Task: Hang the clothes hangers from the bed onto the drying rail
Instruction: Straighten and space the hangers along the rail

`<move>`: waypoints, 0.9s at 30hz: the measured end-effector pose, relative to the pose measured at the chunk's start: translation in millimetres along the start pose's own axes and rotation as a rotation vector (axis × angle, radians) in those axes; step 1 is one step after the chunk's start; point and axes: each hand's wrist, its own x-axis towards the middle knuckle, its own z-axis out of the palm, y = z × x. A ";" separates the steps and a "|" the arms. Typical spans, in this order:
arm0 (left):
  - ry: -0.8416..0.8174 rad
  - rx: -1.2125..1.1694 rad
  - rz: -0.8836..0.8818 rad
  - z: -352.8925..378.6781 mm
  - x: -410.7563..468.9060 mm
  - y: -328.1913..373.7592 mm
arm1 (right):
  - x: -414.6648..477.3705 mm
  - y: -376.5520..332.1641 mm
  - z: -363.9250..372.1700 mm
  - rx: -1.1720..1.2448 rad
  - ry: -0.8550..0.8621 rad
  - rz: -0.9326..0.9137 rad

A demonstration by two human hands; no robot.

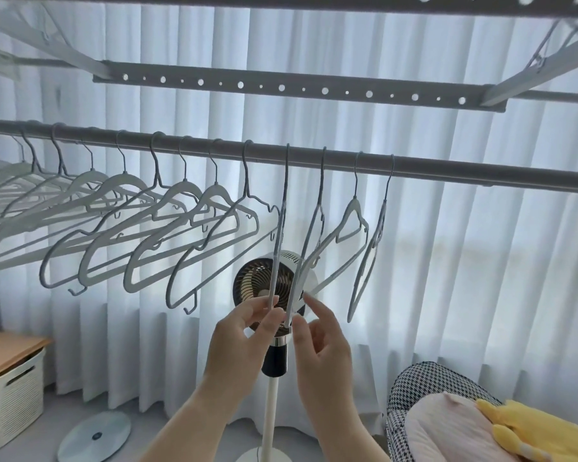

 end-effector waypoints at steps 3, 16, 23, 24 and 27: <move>-0.024 -0.071 -0.004 1.6 -1.5 2.0 | 3.9 -2.1 3.4 -0.004 -0.021 0.026; -0.087 -0.092 0.012 -0.1 4.7 -2.0 | 19.4 -9.0 8.4 0.072 -0.022 0.180; -0.070 -0.081 -0.004 -1.4 8.4 -8.0 | 24.7 -13.2 2.0 0.098 -0.060 0.269; -0.065 -0.079 -0.007 -1.8 8.7 -8.9 | 23.9 -13.7 0.2 0.094 -0.060 0.260; -0.052 -0.077 -0.009 -3.2 9.3 -12.2 | 20.1 -18.3 -8.9 0.061 -0.039 0.193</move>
